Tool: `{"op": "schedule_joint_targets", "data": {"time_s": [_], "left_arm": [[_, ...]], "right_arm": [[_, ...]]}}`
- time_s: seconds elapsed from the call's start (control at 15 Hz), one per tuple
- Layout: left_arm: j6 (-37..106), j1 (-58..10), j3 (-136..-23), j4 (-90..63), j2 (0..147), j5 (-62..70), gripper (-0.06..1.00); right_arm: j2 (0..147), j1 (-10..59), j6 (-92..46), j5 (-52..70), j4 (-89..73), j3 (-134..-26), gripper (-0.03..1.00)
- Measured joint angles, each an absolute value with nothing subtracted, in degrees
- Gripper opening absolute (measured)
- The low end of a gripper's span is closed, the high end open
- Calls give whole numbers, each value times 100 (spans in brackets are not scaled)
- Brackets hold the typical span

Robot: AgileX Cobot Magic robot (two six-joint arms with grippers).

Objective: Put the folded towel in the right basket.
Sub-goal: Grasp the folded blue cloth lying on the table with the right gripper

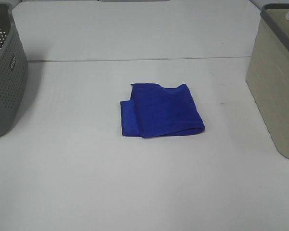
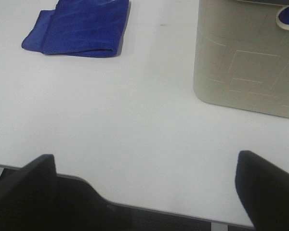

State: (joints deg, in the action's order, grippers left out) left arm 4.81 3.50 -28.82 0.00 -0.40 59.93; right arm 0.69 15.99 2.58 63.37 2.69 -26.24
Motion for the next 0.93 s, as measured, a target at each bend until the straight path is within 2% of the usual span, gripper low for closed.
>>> {"op": "schedule_joint_targets", "data": {"time_s": [0.6, 0.93], "left_arm": [[481, 350, -2882, 0, -40, 5993, 99], [481, 350, -2882, 0, -40, 5993, 99]], "right_arm": [[69, 1581, 258, 6337, 269, -2624, 97], [69, 882, 258, 6337, 269, -2624, 97]]}}
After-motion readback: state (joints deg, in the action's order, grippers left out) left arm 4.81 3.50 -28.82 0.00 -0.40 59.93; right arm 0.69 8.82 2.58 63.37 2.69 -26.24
